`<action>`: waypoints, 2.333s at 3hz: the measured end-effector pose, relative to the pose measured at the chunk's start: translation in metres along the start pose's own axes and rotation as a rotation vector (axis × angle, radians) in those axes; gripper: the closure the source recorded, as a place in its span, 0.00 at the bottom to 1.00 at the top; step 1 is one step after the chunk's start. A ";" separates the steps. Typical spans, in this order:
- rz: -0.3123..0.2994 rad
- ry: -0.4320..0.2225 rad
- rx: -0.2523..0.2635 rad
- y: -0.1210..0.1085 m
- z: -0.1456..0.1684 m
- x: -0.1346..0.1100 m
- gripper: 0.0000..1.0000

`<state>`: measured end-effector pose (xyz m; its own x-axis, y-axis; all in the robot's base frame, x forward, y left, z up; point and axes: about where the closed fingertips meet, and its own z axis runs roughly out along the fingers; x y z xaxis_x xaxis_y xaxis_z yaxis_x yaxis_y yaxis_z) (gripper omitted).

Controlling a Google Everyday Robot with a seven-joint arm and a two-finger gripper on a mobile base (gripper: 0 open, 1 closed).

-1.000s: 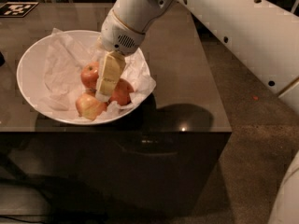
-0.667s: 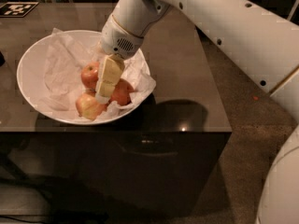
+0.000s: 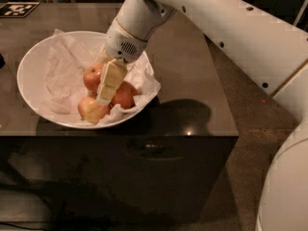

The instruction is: Pick apple from white bowl

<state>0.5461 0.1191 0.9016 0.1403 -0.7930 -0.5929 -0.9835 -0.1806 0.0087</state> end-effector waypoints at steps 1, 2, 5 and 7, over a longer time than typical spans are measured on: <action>0.000 0.000 0.000 0.000 0.000 0.000 0.43; 0.000 0.000 0.000 0.000 0.000 0.000 0.66; -0.014 -0.025 0.049 0.009 -0.029 -0.015 1.00; -0.028 -0.096 0.081 0.019 -0.072 -0.049 1.00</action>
Offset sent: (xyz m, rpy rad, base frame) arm 0.0000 0.0000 0.0000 0.0000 0.0000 0.0000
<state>0.5291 0.1131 0.9886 0.1603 -0.7284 -0.6661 -0.9859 -0.1515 -0.0715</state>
